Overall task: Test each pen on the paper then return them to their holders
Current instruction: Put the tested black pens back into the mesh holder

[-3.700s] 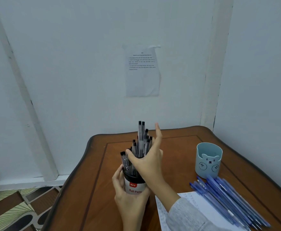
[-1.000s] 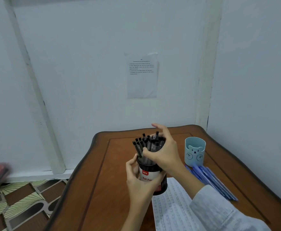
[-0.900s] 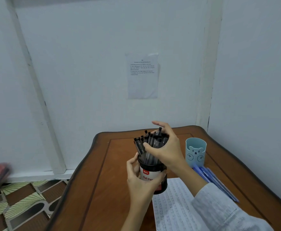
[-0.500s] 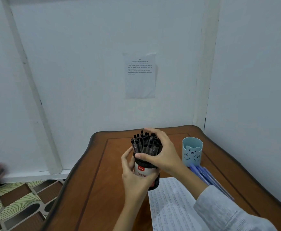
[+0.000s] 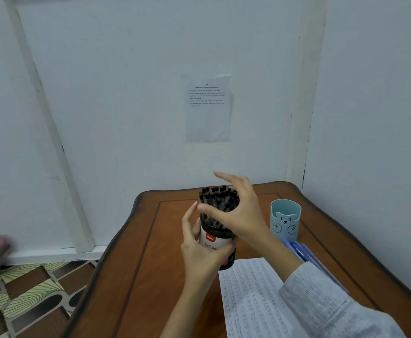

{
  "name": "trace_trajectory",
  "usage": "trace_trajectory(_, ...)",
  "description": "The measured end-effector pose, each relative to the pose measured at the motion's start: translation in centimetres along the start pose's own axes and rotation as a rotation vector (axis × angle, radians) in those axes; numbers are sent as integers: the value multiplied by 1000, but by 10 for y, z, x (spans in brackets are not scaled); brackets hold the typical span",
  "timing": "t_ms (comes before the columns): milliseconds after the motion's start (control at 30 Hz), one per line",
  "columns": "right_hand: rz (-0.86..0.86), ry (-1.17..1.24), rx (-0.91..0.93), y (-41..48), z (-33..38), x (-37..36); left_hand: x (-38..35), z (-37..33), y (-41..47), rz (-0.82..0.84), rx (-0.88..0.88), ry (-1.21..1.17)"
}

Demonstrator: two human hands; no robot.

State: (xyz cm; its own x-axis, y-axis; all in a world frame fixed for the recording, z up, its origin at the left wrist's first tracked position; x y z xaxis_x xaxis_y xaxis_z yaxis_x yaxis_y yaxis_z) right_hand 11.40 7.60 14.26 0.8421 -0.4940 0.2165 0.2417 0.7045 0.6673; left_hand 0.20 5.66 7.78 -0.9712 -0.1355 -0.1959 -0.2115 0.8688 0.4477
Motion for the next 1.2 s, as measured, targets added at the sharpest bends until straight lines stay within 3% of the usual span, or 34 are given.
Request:
trace_trajectory(100, 50, -133, 54, 5, -5, -1, -2, 3, -2, 6, 24, -35)
trace_trajectory(300, -61, -17, 69, 15, -5, 0, -8, 5, 7, 16, 50, -73)
trace_trajectory(433, 143, 69, -131, 19, -10, 6, -9, 14, 17, -13, 53, -29)
trace_trajectory(567, 168, 113, -304, 11, -30, 10, -8, 37, 19, -89, 121, -14)
trace_trajectory(767, 364, 64, -477, -11, -75, 15, -4, 70, 20, -101, 155, 69)
trace_trajectory(867, 507, -160, -381, -25, -98, 25, -1, 82, 19, -101, 150, 98)
trace_trajectory(1000, 872, -593, -83, -52, -119, 40, 6, 91, 19, -76, 123, 142)
trace_trajectory(1200, 979, -831, 64, -82, -135, 52, 10, 94, 20, -45, 108, 142)
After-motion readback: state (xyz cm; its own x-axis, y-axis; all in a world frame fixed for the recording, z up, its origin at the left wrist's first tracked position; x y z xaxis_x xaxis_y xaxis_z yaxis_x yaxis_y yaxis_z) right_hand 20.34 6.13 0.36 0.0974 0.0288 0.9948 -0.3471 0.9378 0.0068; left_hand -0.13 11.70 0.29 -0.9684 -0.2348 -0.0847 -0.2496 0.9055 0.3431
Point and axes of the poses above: each hand's wrist, its own y-axis towards the middle knuckle, its own x-axis out of the back of the hand, z = x × y, the point moved 1 cm from there along y, towards the middle knuckle, and after that the axes turned 10 degrees about -z, right-handed, at the moved point
